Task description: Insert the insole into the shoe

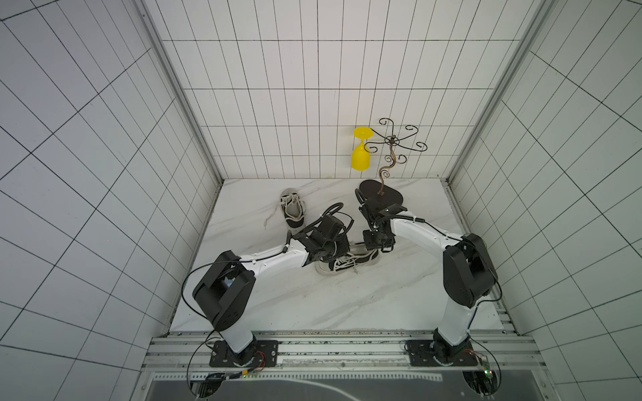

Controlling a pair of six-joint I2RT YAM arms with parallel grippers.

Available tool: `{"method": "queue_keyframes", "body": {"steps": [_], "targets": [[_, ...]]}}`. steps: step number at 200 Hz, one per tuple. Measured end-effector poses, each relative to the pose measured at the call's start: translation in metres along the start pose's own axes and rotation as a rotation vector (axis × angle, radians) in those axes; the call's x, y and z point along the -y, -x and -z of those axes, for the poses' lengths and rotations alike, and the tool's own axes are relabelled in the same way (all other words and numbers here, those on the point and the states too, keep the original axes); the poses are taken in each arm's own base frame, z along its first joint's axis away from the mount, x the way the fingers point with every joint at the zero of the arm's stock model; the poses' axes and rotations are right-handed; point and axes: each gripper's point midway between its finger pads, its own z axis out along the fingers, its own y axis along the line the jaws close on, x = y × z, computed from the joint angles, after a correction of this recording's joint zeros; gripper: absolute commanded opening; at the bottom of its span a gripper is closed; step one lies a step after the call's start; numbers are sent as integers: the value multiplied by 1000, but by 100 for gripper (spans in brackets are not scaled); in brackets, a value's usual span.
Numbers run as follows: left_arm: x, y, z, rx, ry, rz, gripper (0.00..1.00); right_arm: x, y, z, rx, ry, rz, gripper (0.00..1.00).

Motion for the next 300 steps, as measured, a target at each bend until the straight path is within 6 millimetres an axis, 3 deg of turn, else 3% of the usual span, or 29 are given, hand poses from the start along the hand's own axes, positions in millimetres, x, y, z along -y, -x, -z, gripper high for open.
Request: {"method": "queue_keyframes", "body": {"steps": [24, 57, 82, 122, 155, 198, 234, 264, 300], "targets": [[0, 0, 0, 1, -2, 0, 0, 3, -6, 4, 10, 5, 16, 62], [1, 0, 0, -2, -7, -2, 0, -5, -7, 17, 55, 45, 54, 64], [2, 0, 0, -3, -8, -4, 0, -15, -16, 8, 32, 41, 99, 57], [2, 0, 0, -4, -8, -4, 0, -2, -25, -17, -4, -57, 93, 36], [3, -3, 0, -12, -10, -13, 0, 17, -16, -21, 11, -82, 2, 41], [4, -4, 0, -19, -17, -25, 0, 21, -17, -29, -5, -88, -24, 33], [18, -3, 3, -20, -50, -58, 0, 26, -24, -43, -25, -130, -16, 49], [17, -4, 2, -30, -46, -68, 0, 27, -19, -36, -12, -125, -21, 59], [10, -2, -8, -51, -21, -93, 0, 15, -18, -26, -25, 16, -74, 61]]}}
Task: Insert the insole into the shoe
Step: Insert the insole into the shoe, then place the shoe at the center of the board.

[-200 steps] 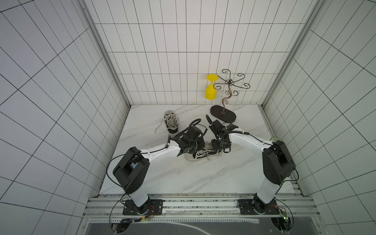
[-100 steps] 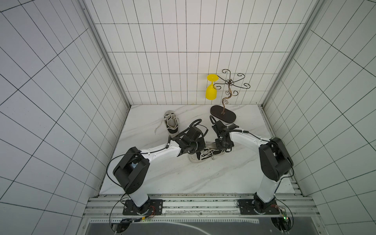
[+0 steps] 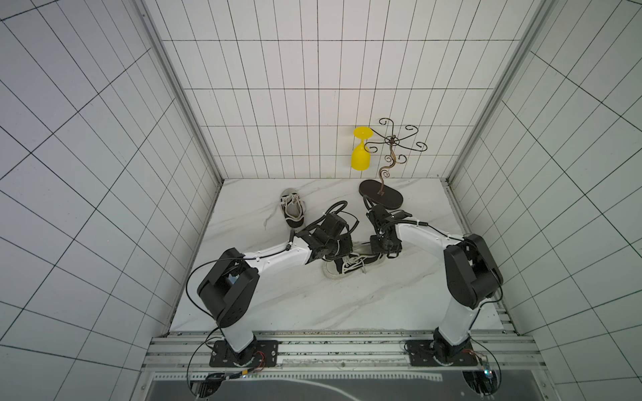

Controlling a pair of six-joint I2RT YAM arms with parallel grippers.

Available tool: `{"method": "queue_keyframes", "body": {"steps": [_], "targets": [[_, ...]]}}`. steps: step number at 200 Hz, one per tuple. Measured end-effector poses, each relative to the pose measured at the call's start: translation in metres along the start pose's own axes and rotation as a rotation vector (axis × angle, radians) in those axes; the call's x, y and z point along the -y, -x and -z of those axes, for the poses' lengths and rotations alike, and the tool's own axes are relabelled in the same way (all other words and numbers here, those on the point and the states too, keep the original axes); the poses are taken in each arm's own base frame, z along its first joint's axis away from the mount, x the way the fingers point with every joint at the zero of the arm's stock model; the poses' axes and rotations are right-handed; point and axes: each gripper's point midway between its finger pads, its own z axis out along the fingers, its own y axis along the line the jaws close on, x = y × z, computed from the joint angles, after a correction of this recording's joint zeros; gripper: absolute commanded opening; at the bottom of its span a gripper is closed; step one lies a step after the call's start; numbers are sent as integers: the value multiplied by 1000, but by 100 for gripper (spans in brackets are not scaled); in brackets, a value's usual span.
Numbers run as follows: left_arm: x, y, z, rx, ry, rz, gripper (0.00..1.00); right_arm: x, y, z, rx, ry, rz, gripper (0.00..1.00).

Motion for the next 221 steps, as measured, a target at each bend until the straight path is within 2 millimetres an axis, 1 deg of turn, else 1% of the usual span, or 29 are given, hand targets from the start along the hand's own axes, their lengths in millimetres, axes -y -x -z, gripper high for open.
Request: {"method": "queue_keyframes", "body": {"steps": [26, 41, 52, 61, 71, 88, 104, 112, 120, 126, 140, 155, 171, 184, 197, 209, 221], "targets": [[0, 2, -5, -10, 0, -35, 0, -17, -7, 2, -39, 95, 2, 57], [-3, 1, -7, -19, 17, -66, 0, -26, -8, 6, -56, 147, 6, 50], [-7, 2, -9, -24, 50, -103, 0, -30, -8, 8, -62, 176, 9, 42], [-10, 7, -10, -20, 84, -138, 0, -34, -8, 10, -66, 198, 12, 38], [-13, 14, -9, -9, 119, -180, 0, -39, -9, 11, -75, 224, 14, 37], [-10, 31, -9, 14, 146, -252, 0, -50, -14, 15, -104, 294, 18, 36], [-7, 49, -10, 31, 166, -330, 0, -65, -19, 21, -135, 386, 19, 37], [-5, 57, -11, 35, 175, -373, 0, -71, -20, 23, -144, 424, 17, 41], [-2, 65, -14, 37, 185, -417, 0, -75, -20, 25, -152, 454, 13, 47], [0, 70, -18, 36, 190, -453, 0, -77, -20, 27, -156, 474, 6, 49], [3, 78, -28, 19, 208, -537, 0, -77, -17, 31, -157, 509, -21, 55], [4, 84, -43, -8, 223, -638, 0, -70, -14, 41, -143, 544, -61, 60], [-5, 89, -58, -37, 269, -736, 0, -60, -5, 60, -103, 598, -106, 62], [-16, 95, -69, -53, 310, -813, 0, -59, 1, 81, -67, 655, -115, 62], [-26, 107, -78, -51, 360, -886, 0, -59, 3, 98, -39, 699, -120, 62], [-36, 120, -81, -44, 415, -945, 0, -57, 5, 107, -23, 719, -132, 62], [-43, 135, -81, -29, 469, -1007, 0, -54, 6, 111, -14, 724, -142, 62]]}}
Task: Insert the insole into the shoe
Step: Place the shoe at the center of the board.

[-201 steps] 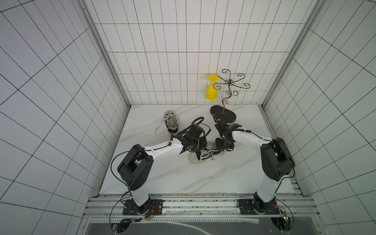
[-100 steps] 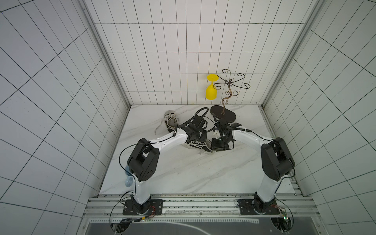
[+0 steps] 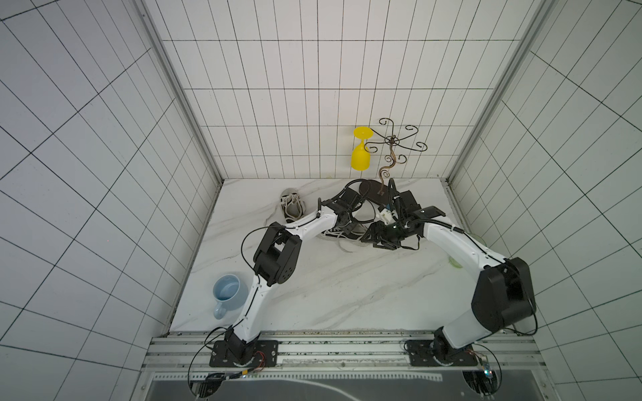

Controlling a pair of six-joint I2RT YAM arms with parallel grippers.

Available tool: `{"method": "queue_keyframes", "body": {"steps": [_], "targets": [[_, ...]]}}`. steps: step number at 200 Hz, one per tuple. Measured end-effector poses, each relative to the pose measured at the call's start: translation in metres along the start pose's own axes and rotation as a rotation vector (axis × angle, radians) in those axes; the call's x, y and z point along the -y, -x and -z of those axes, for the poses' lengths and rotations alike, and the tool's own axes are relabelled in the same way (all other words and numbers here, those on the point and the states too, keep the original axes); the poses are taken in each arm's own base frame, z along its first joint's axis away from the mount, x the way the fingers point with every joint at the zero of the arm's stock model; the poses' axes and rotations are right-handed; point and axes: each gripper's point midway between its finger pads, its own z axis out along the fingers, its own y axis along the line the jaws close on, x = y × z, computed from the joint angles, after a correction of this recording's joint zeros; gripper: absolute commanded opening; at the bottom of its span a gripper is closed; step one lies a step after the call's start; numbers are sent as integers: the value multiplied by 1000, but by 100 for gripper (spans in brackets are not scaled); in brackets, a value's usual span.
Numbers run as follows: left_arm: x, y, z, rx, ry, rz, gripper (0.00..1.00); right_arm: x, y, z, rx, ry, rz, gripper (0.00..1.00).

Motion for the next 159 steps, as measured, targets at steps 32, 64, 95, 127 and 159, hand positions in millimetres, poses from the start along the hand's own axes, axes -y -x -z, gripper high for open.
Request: {"method": "queue_keyframes", "body": {"steps": [32, 64, 95, 127, 159], "targets": [[-28, 9, 2, 24, 52, -128, 0, 18, 7, 6, 43, -60, -18, 61], [-25, 23, 17, 82, 0, -250, 0, 53, 17, 5, 98, -210, -19, 58], [11, 31, 36, 122, -49, -408, 2, 81, 30, -3, 127, -322, -29, 58], [33, 30, 35, 126, -60, -445, 30, 106, 31, -20, 95, -393, -44, 58], [12, 27, 33, 116, -39, -334, 52, 116, 35, -31, 86, -407, -49, 56]]}}
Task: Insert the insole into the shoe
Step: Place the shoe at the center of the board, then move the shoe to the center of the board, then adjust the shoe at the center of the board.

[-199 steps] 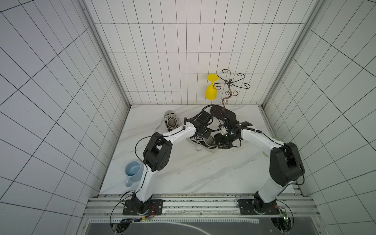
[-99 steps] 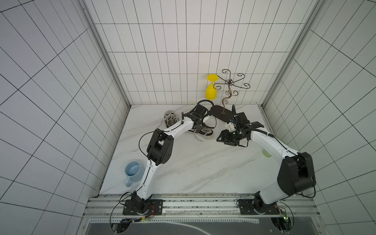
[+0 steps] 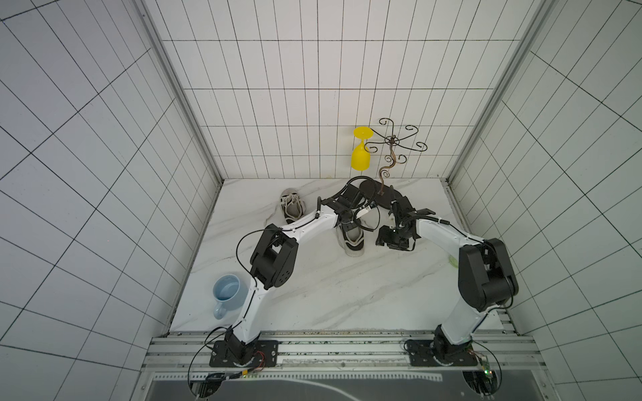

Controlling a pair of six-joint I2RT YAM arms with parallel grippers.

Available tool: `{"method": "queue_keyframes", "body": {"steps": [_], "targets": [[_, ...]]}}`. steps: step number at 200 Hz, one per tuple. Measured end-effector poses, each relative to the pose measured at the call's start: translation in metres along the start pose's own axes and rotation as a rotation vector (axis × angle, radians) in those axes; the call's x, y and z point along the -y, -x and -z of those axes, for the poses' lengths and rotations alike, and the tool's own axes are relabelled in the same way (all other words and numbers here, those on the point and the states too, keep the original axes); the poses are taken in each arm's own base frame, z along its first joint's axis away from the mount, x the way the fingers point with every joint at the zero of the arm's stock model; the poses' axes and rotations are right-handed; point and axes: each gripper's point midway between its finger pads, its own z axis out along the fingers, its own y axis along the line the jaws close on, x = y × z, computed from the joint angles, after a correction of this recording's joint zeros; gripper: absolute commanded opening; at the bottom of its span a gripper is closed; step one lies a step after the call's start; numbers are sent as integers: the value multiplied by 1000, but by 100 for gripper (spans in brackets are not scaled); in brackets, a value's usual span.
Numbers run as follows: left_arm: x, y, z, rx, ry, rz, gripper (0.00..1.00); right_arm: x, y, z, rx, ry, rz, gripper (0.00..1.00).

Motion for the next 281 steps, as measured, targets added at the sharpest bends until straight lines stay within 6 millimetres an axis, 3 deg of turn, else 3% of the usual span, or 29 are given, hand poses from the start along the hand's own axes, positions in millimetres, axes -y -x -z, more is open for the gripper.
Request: {"method": "queue_keyframes", "body": {"steps": [17, 34, 51, 70, 90, 104, 120, 140, 173, 195, 224, 236, 256, 281], "targets": [[-11, -4, 6, 16, -3, 90, 56, -2, 7, -3, 22, 11, 4, 53], [-21, -3, 25, 57, -24, 188, 56, -4, 12, -13, 27, 23, 7, 53], [-40, 6, 58, 145, -24, 314, 56, -7, 9, -29, -1, 28, 11, 53], [-82, 4, 108, 267, 34, 526, 57, -14, 10, -45, -29, 29, 25, 53], [-140, -34, 147, 337, 131, 812, 59, -37, 25, -54, 1, 61, 62, 53], [-177, -76, 152, 321, 212, 975, 59, -48, 32, -59, 11, 76, 80, 53], [-204, -133, 138, 230, 305, 1124, 58, -59, 43, -64, 27, 89, 95, 53], [-203, -191, 102, 42, 342, 1242, 58, -73, 53, -69, 36, 108, 111, 53], [-177, -250, 57, -182, 317, 1314, 55, -88, 57, -73, 42, 127, 137, 54], [-181, -278, 47, -243, 327, 1355, 53, -99, 61, -78, 48, 139, 153, 55], [-218, -304, 32, -250, 374, 1383, 53, -113, 75, -84, 79, 171, 168, 55], [-226, -312, 22, -251, 372, 1379, 53, -117, 79, -86, 90, 178, 172, 55], [-229, -313, 1, -248, 337, 1358, 54, -122, 89, -89, 111, 185, 176, 56], [-228, -300, -26, -231, 273, 1304, 52, -130, 105, -94, 145, 199, 183, 54]]}}
